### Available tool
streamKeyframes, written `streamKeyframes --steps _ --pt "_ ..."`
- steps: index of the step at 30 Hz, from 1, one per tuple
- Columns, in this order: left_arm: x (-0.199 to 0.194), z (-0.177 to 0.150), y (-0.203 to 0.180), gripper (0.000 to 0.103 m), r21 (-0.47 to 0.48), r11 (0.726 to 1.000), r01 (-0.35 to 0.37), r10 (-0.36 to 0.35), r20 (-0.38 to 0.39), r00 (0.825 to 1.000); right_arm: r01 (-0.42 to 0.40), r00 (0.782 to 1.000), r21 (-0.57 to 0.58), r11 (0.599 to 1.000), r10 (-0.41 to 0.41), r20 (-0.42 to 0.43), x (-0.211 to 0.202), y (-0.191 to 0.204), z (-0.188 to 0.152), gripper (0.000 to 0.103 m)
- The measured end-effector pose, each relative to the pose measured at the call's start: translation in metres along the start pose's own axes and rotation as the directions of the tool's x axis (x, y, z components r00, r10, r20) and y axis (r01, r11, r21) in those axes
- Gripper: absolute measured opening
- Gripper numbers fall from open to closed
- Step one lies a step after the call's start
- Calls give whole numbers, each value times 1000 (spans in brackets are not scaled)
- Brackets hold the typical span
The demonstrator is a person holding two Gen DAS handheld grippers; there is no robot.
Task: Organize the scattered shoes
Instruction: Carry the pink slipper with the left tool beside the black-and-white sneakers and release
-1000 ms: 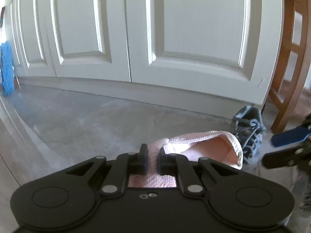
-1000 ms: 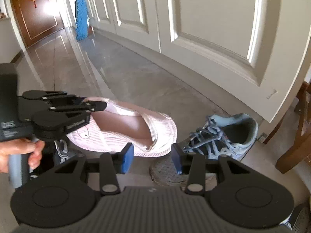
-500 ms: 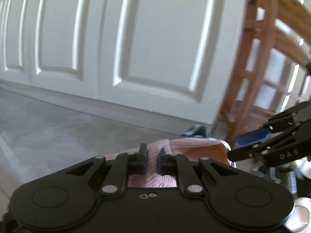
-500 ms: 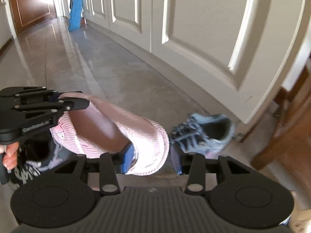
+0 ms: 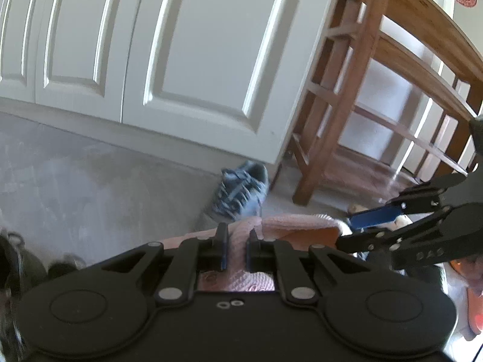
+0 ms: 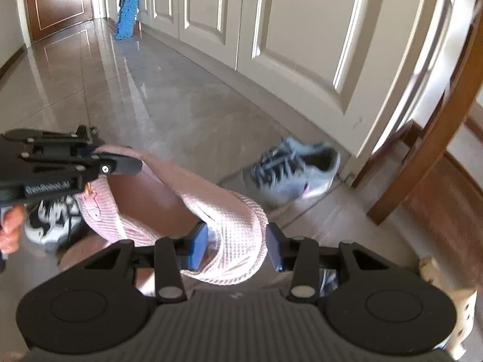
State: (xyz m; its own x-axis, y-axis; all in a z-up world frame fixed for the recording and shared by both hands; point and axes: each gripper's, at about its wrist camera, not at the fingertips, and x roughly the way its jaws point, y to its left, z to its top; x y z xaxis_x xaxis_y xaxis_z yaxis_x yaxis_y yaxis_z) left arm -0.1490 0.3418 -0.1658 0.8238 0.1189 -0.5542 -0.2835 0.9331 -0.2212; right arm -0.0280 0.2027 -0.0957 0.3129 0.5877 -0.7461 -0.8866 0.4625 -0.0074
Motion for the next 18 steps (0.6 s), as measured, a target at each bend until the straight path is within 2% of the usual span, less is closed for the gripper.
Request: streamKeyframes --steps 4,9,13,18 --pt "-22 -22 -24 8 -30 999 -33 32 -44 998 -55 998 -35 998 56 30 -14 -4 -28 46" --pt "-42 -57 -48 9 -124 990 -62 41 -169 985 -124 991 -80 989 128 47 -30 -3 -58 47" --pt "-38 -77 -52 8 -216 974 -64 7 -255 967 -164 986 -106 981 167 19 -30 1 -86 47" --pt "-26 -103 -48 8 -280 951 -131 43 -298 954 -190 982 -111 976 188 -22 -27 7 -108 47"
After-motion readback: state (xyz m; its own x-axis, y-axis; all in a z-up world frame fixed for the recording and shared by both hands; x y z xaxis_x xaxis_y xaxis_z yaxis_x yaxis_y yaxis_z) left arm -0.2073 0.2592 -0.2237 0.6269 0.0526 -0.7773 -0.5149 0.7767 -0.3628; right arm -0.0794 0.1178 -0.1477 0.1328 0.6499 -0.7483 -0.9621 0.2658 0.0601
